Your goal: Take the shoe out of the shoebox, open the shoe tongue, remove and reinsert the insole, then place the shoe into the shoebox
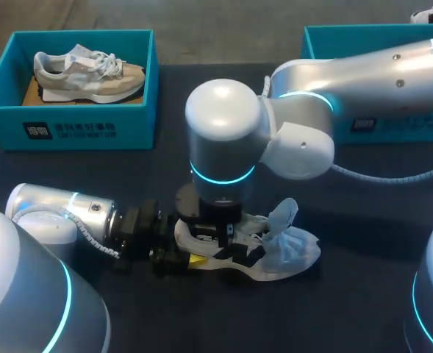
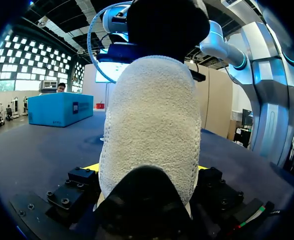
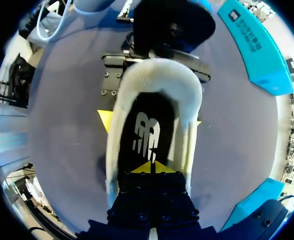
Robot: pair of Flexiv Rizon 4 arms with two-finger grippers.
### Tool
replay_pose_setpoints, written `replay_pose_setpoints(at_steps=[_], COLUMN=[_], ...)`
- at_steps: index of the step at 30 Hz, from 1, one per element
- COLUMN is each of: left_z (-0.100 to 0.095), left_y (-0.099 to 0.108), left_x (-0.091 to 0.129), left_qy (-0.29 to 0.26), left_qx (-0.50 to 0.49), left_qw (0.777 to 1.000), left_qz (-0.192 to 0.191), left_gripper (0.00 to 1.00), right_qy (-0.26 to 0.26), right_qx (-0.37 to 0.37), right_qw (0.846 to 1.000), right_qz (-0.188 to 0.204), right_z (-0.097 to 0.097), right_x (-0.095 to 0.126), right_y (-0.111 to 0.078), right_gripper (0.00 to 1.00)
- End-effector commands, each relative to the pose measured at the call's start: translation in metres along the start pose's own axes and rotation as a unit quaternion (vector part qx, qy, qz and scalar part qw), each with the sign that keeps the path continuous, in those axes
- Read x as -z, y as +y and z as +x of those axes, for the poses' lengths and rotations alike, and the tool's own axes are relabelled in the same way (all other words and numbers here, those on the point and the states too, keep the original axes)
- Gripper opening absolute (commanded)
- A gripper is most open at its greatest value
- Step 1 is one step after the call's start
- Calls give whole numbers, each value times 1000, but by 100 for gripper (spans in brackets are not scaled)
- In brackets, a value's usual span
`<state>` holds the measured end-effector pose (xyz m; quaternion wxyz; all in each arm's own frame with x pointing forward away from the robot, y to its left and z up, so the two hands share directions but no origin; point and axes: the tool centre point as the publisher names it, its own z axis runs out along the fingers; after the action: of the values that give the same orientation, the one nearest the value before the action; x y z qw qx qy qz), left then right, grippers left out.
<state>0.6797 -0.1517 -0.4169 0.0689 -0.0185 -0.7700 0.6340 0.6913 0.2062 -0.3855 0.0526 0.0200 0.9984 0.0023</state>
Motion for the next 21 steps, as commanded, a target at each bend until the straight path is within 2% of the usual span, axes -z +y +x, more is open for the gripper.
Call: replay_pose_setpoints(at_steps=[1,6,13,20,21], left_z=[0,0,0,0,0], left_y=[-1,-1,-1,-1,-1], left_x=[1,1,1,1,1], left_qy=[0,0,0,0,0], left_qx=[0,0,0,0,0], left_qw=[1000,1000,1000,1000,1000], left_qz=[-1,-1,-1,-1,-1], left_gripper=[0,0,0,0,0], right_qy=[-7,-6,-21,-36,-37], right_qx=[-7,-37,-63,-72,-73], right_qw=[1000,999,998,997,997], right_qz=[-4,0,3,1,2], right_z=[4,5,6,1,0], right_x=[-5,-10,-6,-5,-5], right_y=[-9,-26,-43,-49,-49], right_gripper=[0,0,0,0,5])
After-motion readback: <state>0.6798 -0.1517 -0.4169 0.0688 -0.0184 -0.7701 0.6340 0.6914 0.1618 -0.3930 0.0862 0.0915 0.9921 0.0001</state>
